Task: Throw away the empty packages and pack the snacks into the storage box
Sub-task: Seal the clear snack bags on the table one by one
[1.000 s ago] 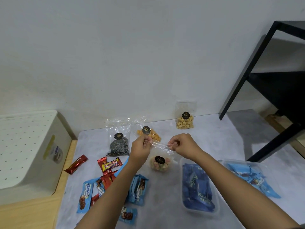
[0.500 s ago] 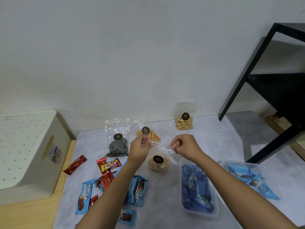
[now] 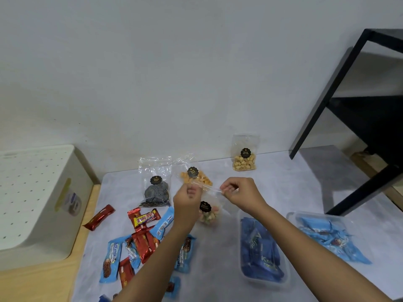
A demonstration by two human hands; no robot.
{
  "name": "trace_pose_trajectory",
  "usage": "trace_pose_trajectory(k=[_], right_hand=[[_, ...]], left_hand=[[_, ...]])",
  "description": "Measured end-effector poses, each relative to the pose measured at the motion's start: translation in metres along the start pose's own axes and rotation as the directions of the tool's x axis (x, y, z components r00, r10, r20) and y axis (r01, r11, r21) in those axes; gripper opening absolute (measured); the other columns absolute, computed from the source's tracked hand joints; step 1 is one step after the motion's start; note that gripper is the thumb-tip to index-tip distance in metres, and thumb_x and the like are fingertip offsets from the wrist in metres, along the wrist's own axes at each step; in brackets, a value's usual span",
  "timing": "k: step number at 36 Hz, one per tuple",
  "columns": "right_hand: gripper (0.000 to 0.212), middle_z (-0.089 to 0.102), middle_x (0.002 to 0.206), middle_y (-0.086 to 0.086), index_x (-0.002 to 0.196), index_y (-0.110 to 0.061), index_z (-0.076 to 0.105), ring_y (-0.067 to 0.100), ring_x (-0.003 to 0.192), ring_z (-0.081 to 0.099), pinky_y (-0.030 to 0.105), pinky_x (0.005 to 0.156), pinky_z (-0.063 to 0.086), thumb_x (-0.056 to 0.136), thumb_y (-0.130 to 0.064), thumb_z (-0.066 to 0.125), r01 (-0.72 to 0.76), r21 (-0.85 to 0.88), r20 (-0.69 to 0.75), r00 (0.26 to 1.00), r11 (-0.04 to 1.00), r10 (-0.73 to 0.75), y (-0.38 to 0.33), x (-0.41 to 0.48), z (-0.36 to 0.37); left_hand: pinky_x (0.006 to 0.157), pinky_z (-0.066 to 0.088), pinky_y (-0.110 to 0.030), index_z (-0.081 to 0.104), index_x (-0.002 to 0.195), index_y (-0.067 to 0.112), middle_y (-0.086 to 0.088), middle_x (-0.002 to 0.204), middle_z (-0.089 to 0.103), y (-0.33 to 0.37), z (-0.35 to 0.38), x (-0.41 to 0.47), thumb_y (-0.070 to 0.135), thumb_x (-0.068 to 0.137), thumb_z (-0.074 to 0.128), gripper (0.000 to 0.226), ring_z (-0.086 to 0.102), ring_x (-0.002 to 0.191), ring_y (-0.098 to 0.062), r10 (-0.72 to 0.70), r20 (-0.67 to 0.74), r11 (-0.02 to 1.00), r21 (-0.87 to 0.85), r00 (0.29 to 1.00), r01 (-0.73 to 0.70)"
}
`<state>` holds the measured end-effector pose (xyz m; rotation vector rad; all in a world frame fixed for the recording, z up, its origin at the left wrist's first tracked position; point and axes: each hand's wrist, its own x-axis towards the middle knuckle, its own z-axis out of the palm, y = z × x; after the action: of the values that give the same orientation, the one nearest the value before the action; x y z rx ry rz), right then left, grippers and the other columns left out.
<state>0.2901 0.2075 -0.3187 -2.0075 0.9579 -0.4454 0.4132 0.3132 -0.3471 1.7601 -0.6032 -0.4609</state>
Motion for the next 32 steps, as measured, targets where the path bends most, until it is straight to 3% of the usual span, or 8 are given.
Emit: trace_pose_trajectory(k=[5,8,11,14,18,23,28,32], right_hand=[[0.016,0.064,0.071,-0.005,0.083,-0.010,0.073,-0.009,0.064,0.057,0.004,0.061,0.043,0.080,0.002,0.063,0.051,-0.007,0.088,0.995,0.999,-0.050,0.002,-0.003,-0.002],[0.016,0.067,0.077,-0.001,0.083,-0.014,0.073,-0.005,0.068,0.058,0.006,0.064,0.045,0.080,-0.001,0.065,0.072,-0.025,0.118,0.991,0.997,-0.069,0.006,-0.004,-0.003],[0.013,0.069,0.082,0.003,0.084,-0.015,0.072,0.001,0.070,0.059,0.009,0.065,0.047,0.080,-0.004,0.066,0.070,-0.022,0.158,0.985,0.997,-0.066,0.006,-0.005,-0.004],[0.004,0.069,0.082,0.007,0.082,-0.014,0.072,0.002,0.069,0.058,0.012,0.064,0.049,0.079,-0.016,0.073,0.056,0.019,0.201,0.978,0.998,-0.058,0.004,-0.008,-0.003],[0.021,0.066,0.077,0.016,0.079,-0.015,0.071,0.011,0.065,0.054,0.024,0.061,0.049,0.077,-0.036,0.074,-0.020,0.086,0.221,0.975,0.996,0.001,0.000,-0.006,0.001],[0.014,0.064,0.068,0.001,0.082,-0.007,0.071,0.001,0.059,0.059,0.022,0.062,0.054,0.084,-0.020,0.067,-0.060,0.119,0.236,0.971,0.991,0.030,-0.007,-0.004,0.003],[0.011,0.064,0.065,0.009,0.077,-0.002,0.070,0.003,0.053,0.059,0.021,0.059,0.054,0.082,-0.006,0.060,-0.095,0.109,0.212,0.975,0.990,0.071,-0.009,-0.004,0.005],[0.012,0.057,0.058,0.008,0.071,0.004,0.065,0.004,0.045,0.055,0.026,0.053,0.051,0.076,-0.005,0.058,-0.148,0.123,0.125,0.983,0.981,0.132,-0.005,-0.003,0.009]], left_hand=[[0.052,0.039,-0.007,0.060,0.068,0.008,0.003,0.060,0.055,-0.003,0.007,-0.002,0.021,0.088,0.061,0.024,0.052,0.060,-0.009,-0.099,0.017,0.994,-0.052,0.995,0.100],[0.062,0.048,-0.017,0.064,0.073,0.004,-0.001,0.064,0.063,-0.004,0.006,0.000,0.017,0.087,0.061,0.020,0.060,0.061,-0.008,-0.146,0.065,0.979,-0.130,0.987,0.154],[0.059,0.050,-0.015,0.064,0.073,0.004,-0.005,0.066,0.064,-0.005,0.005,0.001,0.009,0.088,0.059,0.017,0.060,0.055,0.000,-0.150,0.130,0.968,-0.180,0.980,0.172],[0.063,0.049,-0.019,0.062,0.069,0.007,-0.008,0.068,0.063,-0.006,0.003,0.003,0.002,0.087,0.057,0.020,0.061,0.059,-0.007,-0.144,0.192,0.958,-0.220,0.971,0.186],[0.066,0.050,-0.026,0.062,0.068,0.010,-0.006,0.067,0.064,-0.006,0.001,0.002,0.012,0.076,0.063,0.008,0.061,0.063,-0.015,-0.127,0.276,0.942,-0.267,0.953,0.203],[0.066,0.051,-0.030,0.064,0.068,0.009,-0.004,0.065,0.063,-0.007,-0.002,0.005,0.018,0.070,0.058,0.011,0.059,0.062,-0.016,-0.091,0.346,0.948,-0.257,0.934,0.188],[0.072,0.051,-0.034,0.063,0.070,0.008,-0.008,0.071,0.064,-0.006,-0.007,0.006,0.018,0.071,0.057,0.012,0.060,0.068,-0.019,-0.073,0.402,0.957,-0.230,0.913,0.178],[0.069,0.051,-0.025,0.063,0.073,0.009,-0.007,0.071,0.063,-0.005,-0.008,0.005,0.022,0.072,0.058,0.015,0.059,0.066,-0.013,-0.053,0.438,0.976,-0.168,0.898,0.140]])
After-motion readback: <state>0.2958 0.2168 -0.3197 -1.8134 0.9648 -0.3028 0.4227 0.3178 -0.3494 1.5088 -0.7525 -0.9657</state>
